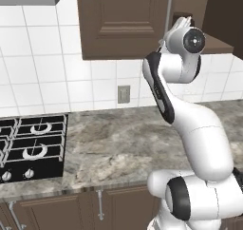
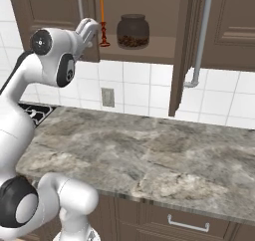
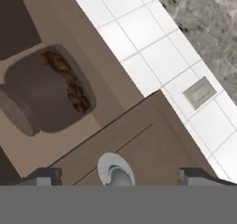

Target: Pick the jar and candle from the dining table and place them in the open cabinet. Close the cabinet after placing the objects.

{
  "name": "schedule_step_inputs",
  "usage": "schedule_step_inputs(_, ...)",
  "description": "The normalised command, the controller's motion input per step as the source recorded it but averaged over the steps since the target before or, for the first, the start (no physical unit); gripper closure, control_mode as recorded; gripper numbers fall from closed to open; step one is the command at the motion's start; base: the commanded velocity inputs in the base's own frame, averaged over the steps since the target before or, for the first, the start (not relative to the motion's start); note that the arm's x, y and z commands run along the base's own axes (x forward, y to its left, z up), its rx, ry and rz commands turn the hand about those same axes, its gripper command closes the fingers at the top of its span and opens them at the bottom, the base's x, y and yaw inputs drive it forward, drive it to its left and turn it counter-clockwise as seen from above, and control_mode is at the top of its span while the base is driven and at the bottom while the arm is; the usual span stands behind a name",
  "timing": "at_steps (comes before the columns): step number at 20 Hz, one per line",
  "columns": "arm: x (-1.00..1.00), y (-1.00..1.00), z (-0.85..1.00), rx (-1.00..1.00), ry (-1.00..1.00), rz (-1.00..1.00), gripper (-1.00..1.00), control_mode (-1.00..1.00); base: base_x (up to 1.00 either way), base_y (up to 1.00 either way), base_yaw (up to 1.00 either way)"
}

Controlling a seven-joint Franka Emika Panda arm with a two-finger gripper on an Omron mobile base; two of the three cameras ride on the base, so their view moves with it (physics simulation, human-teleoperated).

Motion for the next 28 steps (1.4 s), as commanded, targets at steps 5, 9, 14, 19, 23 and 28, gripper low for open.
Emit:
schedule_step_inputs(5, 0.37, -0.09, -0.06, 0.04, 0.00, 0.00, -1.00, -1.00, 0.00, 0.00, 0.00)
schedule_step_inputs(9, 0.34, -0.10, -0.06, 0.03, 0.00, 0.00, -1.00, -1.00, 0.00, 0.00, 0.00)
schedule_step_inputs(14, 0.30, -0.09, -0.07, 0.02, 0.00, 0.00, -1.00, -1.00, 0.00, 0.00, 0.00)
schedule_step_inputs(19, 0.22, -0.07, -0.10, 0.00, 0.00, 0.00, -1.00, -1.00, 0.00, 0.00, 0.00)
schedule_step_inputs(23, -0.04, -0.05, -0.09, 0.00, -0.01, 0.00, -1.00, -1.00, 0.00, 0.00, 0.00)
schedule_step_inputs(28, -0.33, -0.14, 0.06, 0.00, -0.14, -0.01, -1.00, -1.00, 0.00, 0.00, 0.00)
